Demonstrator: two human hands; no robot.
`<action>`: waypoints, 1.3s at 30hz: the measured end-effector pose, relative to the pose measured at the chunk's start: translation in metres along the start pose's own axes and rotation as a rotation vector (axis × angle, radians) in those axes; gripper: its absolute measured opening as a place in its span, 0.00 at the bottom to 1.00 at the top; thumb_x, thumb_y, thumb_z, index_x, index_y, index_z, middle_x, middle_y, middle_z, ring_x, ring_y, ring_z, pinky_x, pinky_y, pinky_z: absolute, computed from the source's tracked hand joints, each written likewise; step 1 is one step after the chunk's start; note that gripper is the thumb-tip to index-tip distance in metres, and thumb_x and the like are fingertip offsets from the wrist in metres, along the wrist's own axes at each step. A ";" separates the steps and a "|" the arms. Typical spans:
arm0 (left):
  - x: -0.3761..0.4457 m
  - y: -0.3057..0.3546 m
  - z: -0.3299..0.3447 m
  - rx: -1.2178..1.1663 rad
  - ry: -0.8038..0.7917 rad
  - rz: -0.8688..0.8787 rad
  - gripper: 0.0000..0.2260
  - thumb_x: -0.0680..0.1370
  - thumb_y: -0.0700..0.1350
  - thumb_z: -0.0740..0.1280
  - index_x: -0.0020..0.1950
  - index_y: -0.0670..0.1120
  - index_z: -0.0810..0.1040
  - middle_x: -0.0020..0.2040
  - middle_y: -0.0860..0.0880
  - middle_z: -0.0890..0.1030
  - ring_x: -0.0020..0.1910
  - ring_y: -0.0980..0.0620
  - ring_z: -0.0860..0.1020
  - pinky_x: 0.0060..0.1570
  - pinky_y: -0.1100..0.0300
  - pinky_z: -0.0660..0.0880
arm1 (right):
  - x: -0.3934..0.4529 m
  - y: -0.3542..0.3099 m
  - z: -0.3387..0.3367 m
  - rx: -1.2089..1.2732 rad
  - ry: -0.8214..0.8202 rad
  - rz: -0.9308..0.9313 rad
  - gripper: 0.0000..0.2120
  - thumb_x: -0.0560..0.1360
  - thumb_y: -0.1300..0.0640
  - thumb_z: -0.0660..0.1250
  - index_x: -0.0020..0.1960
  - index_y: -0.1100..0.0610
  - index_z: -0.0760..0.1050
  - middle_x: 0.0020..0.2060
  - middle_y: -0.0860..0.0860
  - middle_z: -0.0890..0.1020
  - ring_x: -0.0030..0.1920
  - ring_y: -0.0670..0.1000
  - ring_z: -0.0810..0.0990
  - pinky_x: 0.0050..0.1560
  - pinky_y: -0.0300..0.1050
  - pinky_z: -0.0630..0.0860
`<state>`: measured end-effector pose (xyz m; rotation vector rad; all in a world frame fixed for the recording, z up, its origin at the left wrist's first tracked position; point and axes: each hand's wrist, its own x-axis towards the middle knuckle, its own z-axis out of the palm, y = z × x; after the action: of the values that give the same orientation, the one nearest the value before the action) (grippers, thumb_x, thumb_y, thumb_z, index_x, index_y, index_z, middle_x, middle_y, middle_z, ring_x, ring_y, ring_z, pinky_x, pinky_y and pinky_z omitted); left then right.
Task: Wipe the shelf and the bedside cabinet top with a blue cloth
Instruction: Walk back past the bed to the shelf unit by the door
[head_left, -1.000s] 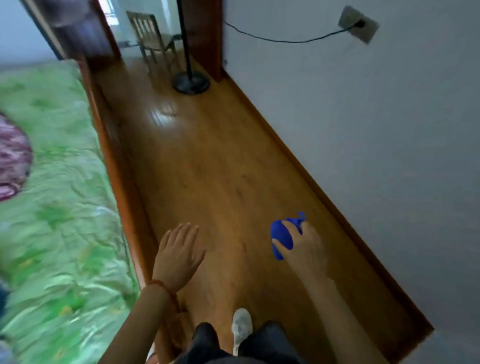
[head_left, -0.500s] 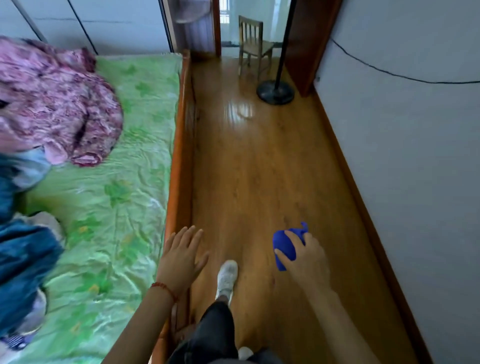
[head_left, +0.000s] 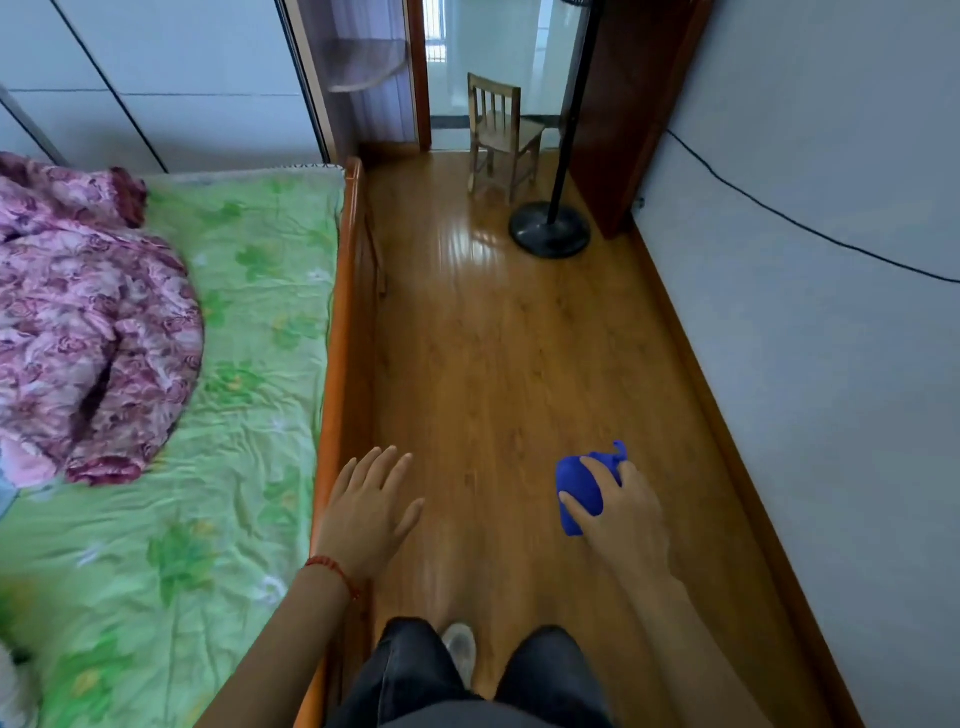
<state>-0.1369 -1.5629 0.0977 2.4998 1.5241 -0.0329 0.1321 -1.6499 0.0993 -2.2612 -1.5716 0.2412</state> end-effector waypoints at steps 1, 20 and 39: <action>0.018 -0.003 -0.004 0.005 0.012 0.000 0.33 0.81 0.60 0.41 0.60 0.42 0.78 0.57 0.42 0.80 0.57 0.42 0.77 0.57 0.44 0.69 | 0.018 -0.002 0.000 0.013 0.004 0.008 0.21 0.68 0.50 0.73 0.58 0.56 0.75 0.48 0.57 0.76 0.43 0.55 0.76 0.37 0.46 0.74; 0.367 -0.037 -0.056 -0.029 0.074 -0.192 0.28 0.78 0.59 0.51 0.67 0.42 0.73 0.65 0.41 0.74 0.66 0.41 0.70 0.65 0.45 0.61 | 0.421 0.004 0.026 -0.002 -0.132 -0.115 0.24 0.72 0.46 0.67 0.64 0.54 0.70 0.57 0.57 0.73 0.54 0.56 0.73 0.50 0.52 0.75; 0.759 -0.194 -0.120 -0.056 0.046 -0.202 0.32 0.80 0.61 0.44 0.61 0.40 0.77 0.57 0.39 0.79 0.57 0.37 0.77 0.55 0.39 0.73 | 0.834 -0.082 0.105 0.025 -0.157 -0.095 0.24 0.73 0.45 0.65 0.65 0.52 0.68 0.58 0.55 0.72 0.52 0.53 0.73 0.49 0.47 0.74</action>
<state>0.0336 -0.7895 0.0839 2.3103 1.7654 0.0358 0.3260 -0.8276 0.0956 -2.1873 -1.7396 0.4198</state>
